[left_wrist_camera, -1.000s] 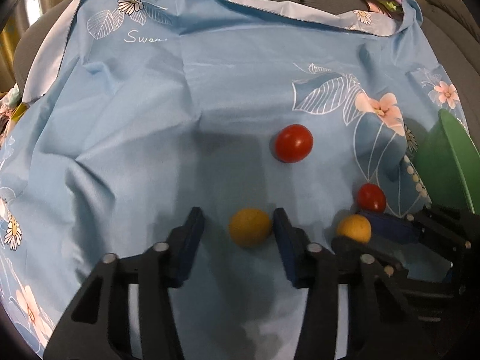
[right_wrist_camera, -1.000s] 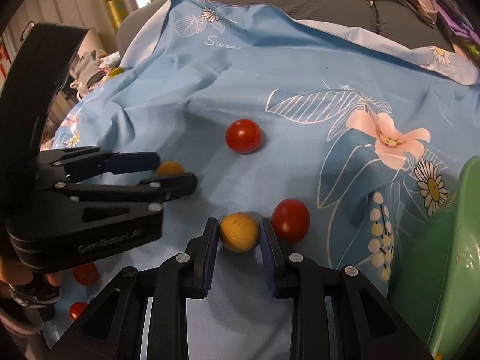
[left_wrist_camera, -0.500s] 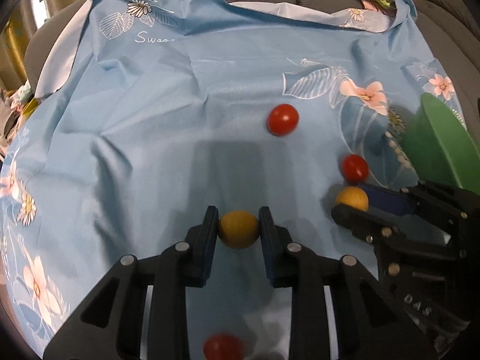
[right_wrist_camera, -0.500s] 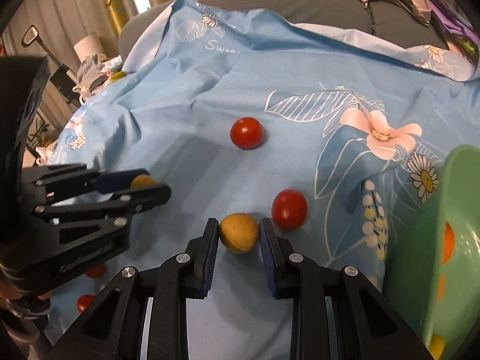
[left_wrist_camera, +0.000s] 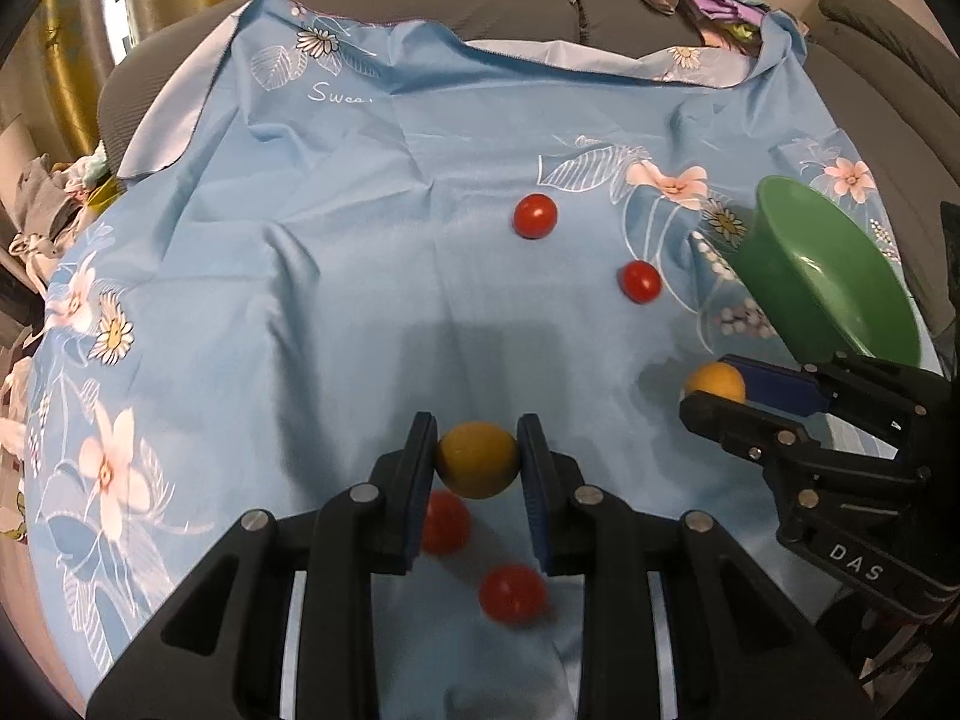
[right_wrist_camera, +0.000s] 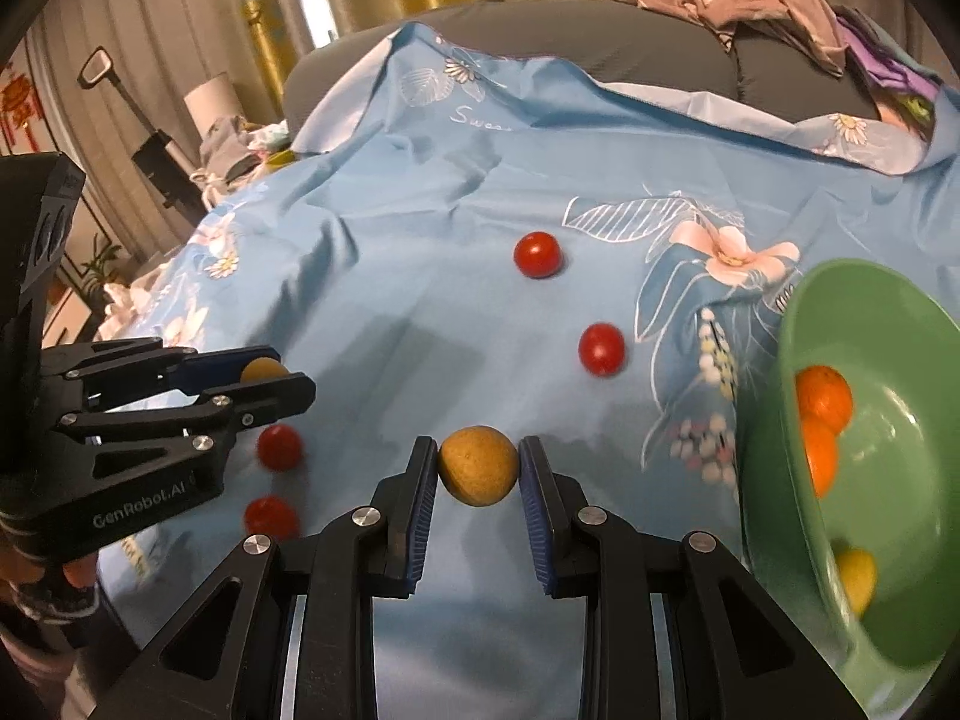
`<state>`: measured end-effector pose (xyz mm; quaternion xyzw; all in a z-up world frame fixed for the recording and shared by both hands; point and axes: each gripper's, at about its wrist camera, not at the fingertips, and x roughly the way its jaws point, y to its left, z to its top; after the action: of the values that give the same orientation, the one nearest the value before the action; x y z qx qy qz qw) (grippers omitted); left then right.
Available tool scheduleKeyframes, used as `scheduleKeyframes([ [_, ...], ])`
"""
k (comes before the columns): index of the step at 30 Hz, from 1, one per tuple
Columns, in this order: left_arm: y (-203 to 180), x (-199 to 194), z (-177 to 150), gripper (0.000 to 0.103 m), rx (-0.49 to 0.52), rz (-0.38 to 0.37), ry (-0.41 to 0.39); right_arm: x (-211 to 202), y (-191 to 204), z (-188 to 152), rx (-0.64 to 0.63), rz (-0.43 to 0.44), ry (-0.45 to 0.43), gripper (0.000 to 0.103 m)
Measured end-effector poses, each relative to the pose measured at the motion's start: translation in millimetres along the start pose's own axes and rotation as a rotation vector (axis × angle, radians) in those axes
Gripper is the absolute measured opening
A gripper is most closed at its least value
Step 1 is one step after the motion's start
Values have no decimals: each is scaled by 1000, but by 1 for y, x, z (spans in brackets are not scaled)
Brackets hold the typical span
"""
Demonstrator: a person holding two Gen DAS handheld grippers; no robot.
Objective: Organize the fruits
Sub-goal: 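Grasp the tan ball with the left gripper and lift it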
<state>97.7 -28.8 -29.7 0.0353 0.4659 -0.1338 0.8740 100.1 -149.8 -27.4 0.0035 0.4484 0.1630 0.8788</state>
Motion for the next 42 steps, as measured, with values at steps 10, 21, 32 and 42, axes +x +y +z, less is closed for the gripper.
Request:
scheduleKeyframes([
  [10,-6,-32,-24,27,-12,-4,-28,-34,21,-13,-28,6,-34,29],
  [21,-16,-70,-38,27,-2,-2,-78,-68,37,-20,-53,11,-93,29],
  [32,-23,-105,-48,27,12,5,-145,-97,55,-25,-85,27,-156,29],
  [42,-30,-127,-50,27,25,5,-207,-122,64,-25,-103,4,-226,29],
])
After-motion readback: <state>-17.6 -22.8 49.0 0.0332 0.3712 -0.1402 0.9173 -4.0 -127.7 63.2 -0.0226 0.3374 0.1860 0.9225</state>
